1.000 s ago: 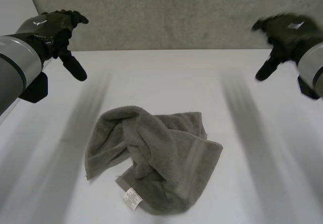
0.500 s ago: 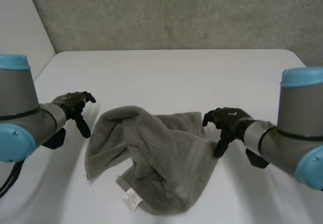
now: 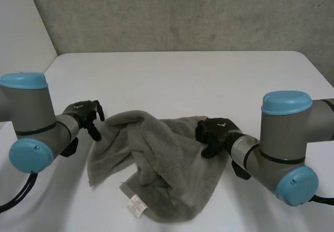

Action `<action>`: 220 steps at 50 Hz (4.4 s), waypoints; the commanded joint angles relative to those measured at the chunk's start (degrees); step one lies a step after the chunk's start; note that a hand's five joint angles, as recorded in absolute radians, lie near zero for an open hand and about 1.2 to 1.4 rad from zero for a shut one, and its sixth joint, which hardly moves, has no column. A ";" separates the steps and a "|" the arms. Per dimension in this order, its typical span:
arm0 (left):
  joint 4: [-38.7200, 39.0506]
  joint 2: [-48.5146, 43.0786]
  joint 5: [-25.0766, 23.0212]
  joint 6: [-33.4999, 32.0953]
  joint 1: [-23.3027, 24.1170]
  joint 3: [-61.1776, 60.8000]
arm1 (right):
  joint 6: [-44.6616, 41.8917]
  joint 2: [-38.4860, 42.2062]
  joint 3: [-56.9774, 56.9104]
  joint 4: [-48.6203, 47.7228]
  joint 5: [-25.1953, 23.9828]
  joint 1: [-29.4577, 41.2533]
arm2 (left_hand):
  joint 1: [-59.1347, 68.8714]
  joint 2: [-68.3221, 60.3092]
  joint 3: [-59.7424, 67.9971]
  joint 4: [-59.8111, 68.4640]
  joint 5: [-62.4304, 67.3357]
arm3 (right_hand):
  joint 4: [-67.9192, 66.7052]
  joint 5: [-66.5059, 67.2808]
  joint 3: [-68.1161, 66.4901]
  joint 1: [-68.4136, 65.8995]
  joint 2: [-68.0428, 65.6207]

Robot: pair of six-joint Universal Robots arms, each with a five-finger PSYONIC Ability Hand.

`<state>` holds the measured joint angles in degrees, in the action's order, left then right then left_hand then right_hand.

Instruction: Fold the laundry

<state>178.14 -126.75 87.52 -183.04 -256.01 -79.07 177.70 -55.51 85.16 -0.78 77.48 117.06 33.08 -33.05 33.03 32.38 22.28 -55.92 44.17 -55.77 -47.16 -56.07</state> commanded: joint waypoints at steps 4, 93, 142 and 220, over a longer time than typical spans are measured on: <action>0.54 -0.96 -3.85 -0.92 0.51 1.90 | -3.14 -0.38 -4.64 0.25 0.04 0.80 | 40.38 -40.42 40.43 41.08 41.19 | -24.08 25.83 -24.23 -32.84 -23.93; 25.15 -2.09 2.65 -12.78 4.12 2.61 | -39.18 -2.07 0.87 -34.92 -0.39 -9.30 | 46.92 -46.95 46.97 47.62 47.72 | -24.08 25.83 -24.23 -32.84 -23.93; 21.90 4.84 -13.08 -25.88 -7.84 -14.36 | -38.30 -10.05 10.56 -3.52 -4.09 -18.18 | -2.18 2.14 -2.13 -1.47 -1.37 | -24.08 25.83 -24.23 -32.84 -23.93; 15.39 -2.01 -14.84 -18.85 -7.22 -5.22 | -35.93 -7.68 10.64 -4.32 -4.09 -18.80 | 17.33 -17.37 17.38 18.04 18.14 | -24.08 25.83 -24.23 -32.84 -23.93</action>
<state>193.44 -129.13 72.63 -203.95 -263.24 -84.27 141.77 -63.35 95.79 -5.02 73.39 98.11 43.65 -43.65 43.66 43.61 33.50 -68.35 56.92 -67.99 -54.68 -67.44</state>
